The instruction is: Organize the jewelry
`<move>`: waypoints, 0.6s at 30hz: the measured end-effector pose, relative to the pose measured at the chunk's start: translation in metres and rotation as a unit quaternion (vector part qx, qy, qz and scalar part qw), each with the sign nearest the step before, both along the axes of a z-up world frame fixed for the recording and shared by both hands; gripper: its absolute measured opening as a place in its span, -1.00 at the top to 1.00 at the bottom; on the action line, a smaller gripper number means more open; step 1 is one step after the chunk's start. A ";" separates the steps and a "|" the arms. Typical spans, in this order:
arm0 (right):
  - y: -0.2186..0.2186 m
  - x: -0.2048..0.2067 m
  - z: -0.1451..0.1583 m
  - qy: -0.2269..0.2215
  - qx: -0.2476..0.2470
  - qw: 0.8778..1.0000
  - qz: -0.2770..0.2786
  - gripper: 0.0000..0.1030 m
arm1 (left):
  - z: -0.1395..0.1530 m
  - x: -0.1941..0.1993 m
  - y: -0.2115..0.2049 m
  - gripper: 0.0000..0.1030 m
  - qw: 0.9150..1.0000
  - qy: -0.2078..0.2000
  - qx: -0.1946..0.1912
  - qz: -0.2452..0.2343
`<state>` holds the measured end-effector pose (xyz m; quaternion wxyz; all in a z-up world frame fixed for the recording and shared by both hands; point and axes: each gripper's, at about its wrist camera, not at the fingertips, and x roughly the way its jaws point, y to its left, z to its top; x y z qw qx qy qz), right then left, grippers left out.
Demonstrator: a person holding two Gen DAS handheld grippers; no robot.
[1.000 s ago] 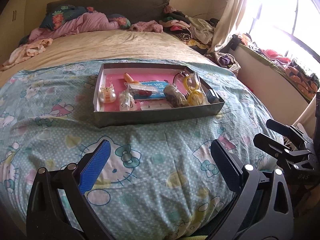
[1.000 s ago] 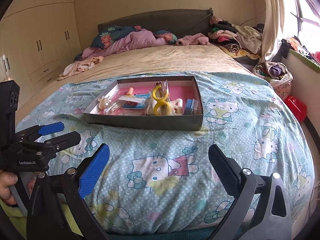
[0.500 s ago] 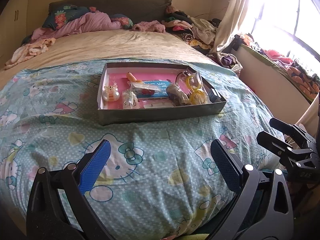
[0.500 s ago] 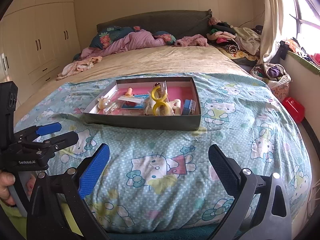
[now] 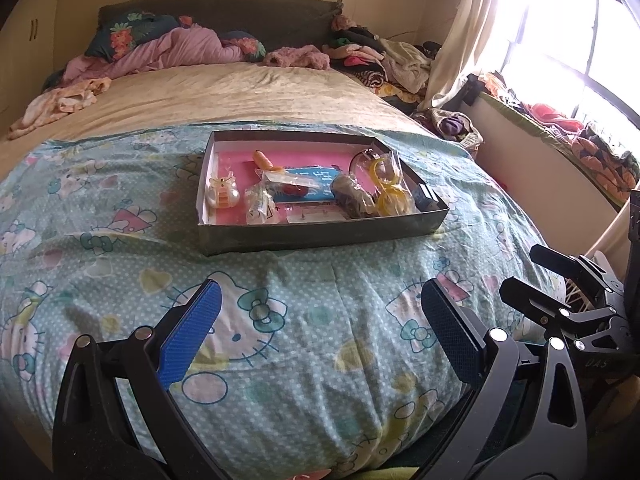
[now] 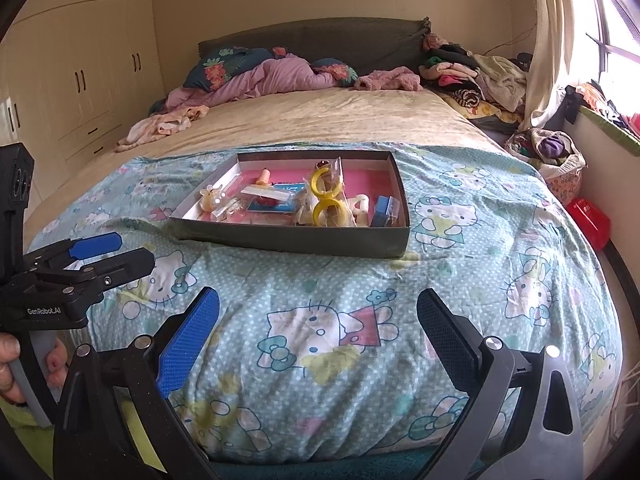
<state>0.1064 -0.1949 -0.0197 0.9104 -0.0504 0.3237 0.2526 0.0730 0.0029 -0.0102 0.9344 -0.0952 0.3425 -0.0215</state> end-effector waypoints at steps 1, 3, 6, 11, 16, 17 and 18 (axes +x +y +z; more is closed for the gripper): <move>0.000 0.000 0.000 0.000 0.000 1.000 0.000 -0.91 | 0.000 0.000 0.001 -0.81 1.000 0.000 -0.001 0.000; 0.000 0.000 0.000 0.000 0.000 1.000 0.001 -0.91 | 0.000 0.000 0.000 -0.81 1.000 0.001 0.001 0.000; 0.000 0.000 0.000 0.000 0.000 1.000 0.000 -0.91 | 0.001 0.000 0.000 -0.81 1.000 -0.002 -0.001 0.000; 0.000 0.000 0.000 0.000 0.000 1.000 0.000 -0.91 | 0.002 -0.001 0.001 -0.81 1.000 -0.003 -0.003 0.002; 0.000 0.000 0.000 0.000 0.000 1.000 -0.001 -0.91 | 0.002 -0.001 0.002 -0.81 1.000 -0.001 -0.002 0.002; 0.000 0.000 0.000 0.000 0.001 1.000 -0.001 -0.91 | 0.002 -0.001 0.002 -0.81 1.000 -0.001 -0.002 0.002; 0.000 0.000 0.000 0.000 0.000 1.000 -0.001 -0.91 | 0.002 -0.001 0.002 -0.81 1.000 -0.001 -0.002 0.002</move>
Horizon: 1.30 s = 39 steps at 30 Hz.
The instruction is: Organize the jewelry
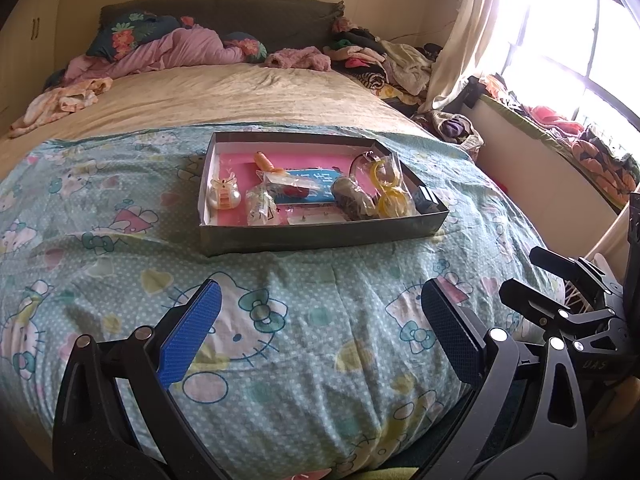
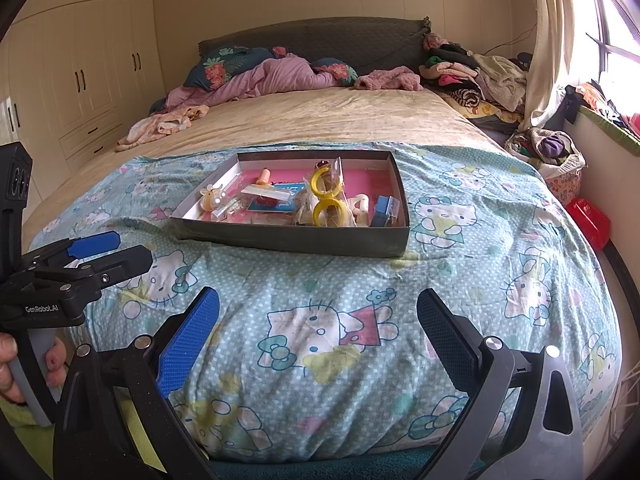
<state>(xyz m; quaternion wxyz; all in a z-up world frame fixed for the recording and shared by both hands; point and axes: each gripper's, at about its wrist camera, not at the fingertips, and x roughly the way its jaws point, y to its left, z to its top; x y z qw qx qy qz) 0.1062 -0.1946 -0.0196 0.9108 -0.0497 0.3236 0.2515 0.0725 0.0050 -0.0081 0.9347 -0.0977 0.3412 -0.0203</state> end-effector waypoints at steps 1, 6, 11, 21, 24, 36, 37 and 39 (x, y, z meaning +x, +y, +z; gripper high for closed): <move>0.000 0.000 0.000 0.000 0.000 1.000 0.000 -0.91 | 0.000 0.000 0.000 -0.81 1.000 0.000 0.000 0.001; 0.000 0.000 0.000 0.000 -0.001 1.000 0.001 -0.91 | -0.001 0.000 0.000 -0.81 1.000 0.001 0.001 0.001; 0.000 0.000 0.000 0.001 0.000 1.000 -0.001 -0.91 | -0.003 0.000 0.001 -0.82 1.000 0.003 0.002 0.001; -0.003 0.001 -0.001 0.001 -0.002 1.000 -0.005 -0.91 | -0.006 0.001 0.000 -0.81 1.000 0.009 0.003 0.001; -0.007 0.002 -0.002 0.001 -0.001 1.000 -0.010 -0.91 | -0.008 0.002 0.003 -0.82 1.000 0.014 0.000 0.003; -0.027 0.034 -0.009 0.022 -0.010 0.999 -0.049 -0.91 | -0.023 0.016 0.032 -0.81 0.996 0.059 -0.004 0.066; -0.030 0.038 -0.010 0.023 -0.013 0.998 -0.054 -0.91 | -0.025 0.018 0.039 -0.81 0.995 0.061 -0.002 0.076; -0.039 0.054 -0.013 0.029 -0.015 0.997 -0.066 -0.91 | -0.028 0.023 0.054 -0.81 0.993 0.064 -0.007 0.096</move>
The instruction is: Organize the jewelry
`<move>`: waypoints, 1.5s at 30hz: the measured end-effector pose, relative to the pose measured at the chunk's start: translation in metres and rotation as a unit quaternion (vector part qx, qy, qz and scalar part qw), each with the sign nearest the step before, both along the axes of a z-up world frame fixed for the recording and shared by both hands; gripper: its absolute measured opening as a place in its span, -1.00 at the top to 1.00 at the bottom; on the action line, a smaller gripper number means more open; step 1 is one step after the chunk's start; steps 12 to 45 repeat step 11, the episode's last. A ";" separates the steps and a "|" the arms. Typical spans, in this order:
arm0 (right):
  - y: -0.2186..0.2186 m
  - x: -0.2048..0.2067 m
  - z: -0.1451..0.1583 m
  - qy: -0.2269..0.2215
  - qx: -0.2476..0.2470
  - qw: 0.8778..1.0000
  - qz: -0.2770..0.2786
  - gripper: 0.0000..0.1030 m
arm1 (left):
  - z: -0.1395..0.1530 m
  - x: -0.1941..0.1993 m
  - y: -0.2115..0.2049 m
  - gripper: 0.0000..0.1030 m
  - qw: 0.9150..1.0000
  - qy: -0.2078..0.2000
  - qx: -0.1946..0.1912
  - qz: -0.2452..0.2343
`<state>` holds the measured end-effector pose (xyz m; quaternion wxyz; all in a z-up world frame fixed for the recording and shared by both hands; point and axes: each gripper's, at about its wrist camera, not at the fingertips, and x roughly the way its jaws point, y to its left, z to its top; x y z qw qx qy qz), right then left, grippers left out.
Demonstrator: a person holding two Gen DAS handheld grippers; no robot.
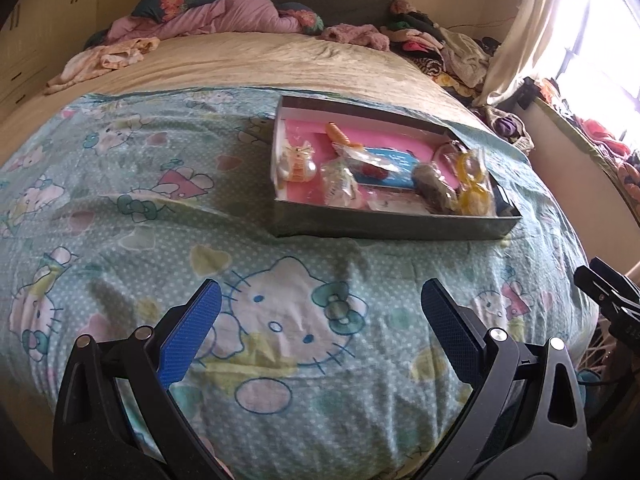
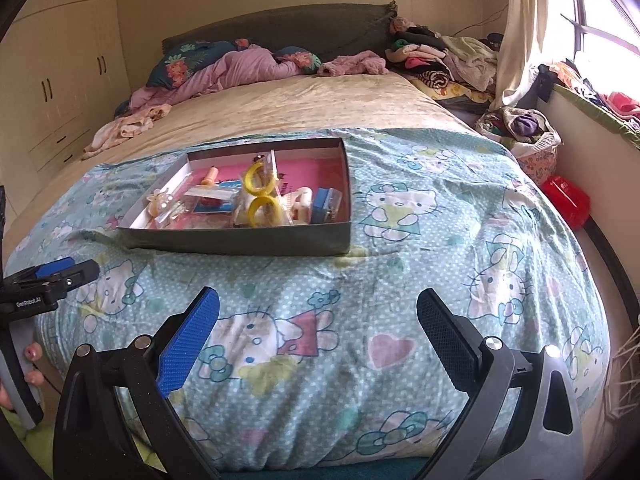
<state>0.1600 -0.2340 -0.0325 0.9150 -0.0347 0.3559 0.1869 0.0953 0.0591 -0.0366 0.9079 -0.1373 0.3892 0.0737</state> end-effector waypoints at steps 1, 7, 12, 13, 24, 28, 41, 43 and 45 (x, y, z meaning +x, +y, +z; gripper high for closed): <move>-0.005 0.008 -0.002 0.006 0.000 1.000 -0.009 -0.91 | -0.001 0.003 0.009 -0.82 1.000 0.000 -0.001 0.011; -0.062 0.099 -0.026 0.042 0.000 0.994 -0.097 -0.91 | -0.018 0.033 0.114 -0.82 0.988 0.009 0.006 0.152; -0.102 0.172 -0.057 0.081 -0.025 0.982 -0.166 -0.91 | -0.029 0.053 0.194 -0.82 0.967 0.008 0.009 0.256; -0.102 0.172 -0.057 0.081 -0.025 0.982 -0.166 -0.91 | -0.029 0.053 0.194 -0.82 0.967 0.008 0.009 0.256; -0.102 0.172 -0.057 0.081 -0.025 0.982 -0.166 -0.91 | -0.029 0.053 0.194 -0.82 0.967 0.008 0.009 0.256; -0.102 0.172 -0.057 0.081 -0.025 0.982 -0.166 -0.91 | -0.029 0.053 0.194 -0.82 0.967 0.008 0.009 0.256; -0.102 0.172 -0.057 0.081 -0.025 0.982 -0.166 -0.91 | -0.029 0.053 0.194 -0.82 0.967 0.008 0.009 0.256; -0.102 0.172 -0.057 0.081 -0.025 0.982 -0.166 -0.91 | -0.029 0.053 0.194 -0.82 0.967 0.008 0.009 0.256; -0.102 0.172 -0.057 0.081 -0.025 0.982 -0.166 -0.91 | -0.029 0.053 0.194 -0.82 0.967 0.008 0.009 0.256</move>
